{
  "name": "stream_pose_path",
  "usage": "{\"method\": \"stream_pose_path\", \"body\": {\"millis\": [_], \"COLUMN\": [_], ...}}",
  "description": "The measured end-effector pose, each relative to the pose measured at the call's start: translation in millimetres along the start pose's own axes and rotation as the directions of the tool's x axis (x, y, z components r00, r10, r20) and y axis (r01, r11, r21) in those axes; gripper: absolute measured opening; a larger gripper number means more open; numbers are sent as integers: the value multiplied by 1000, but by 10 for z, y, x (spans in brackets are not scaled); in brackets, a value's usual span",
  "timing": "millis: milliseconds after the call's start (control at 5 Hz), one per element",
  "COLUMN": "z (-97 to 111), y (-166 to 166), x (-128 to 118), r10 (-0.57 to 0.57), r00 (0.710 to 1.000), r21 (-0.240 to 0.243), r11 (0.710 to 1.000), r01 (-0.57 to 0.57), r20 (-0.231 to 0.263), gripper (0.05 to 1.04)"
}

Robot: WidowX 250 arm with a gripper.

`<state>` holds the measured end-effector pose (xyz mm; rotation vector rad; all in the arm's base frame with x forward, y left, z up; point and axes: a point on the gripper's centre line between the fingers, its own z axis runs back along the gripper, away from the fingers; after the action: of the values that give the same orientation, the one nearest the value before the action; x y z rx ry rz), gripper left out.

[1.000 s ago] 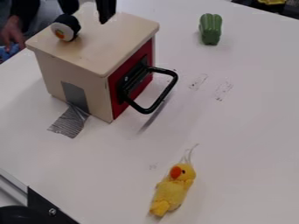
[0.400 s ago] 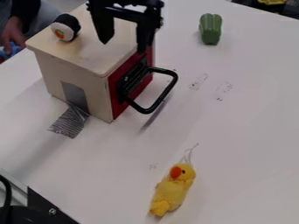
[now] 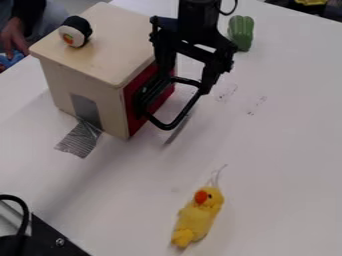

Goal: Open the drawer

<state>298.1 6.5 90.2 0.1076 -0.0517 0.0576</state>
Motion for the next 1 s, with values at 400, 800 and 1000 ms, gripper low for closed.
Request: {"method": "stream_pose_path", "body": {"millis": [400, 800, 1000], "z": [-355, -677, -712], "y": [-58, -203, -241], "x": [33, -25, -2], "r10": [0, -24, -33], "r00": [998, 995, 996], "r21": [26, 56, 61], "r11": [1000, 998, 997], "r01": [1, 30, 38], "r20": [-58, -99, -84], "gripper": [997, 949, 669]}}
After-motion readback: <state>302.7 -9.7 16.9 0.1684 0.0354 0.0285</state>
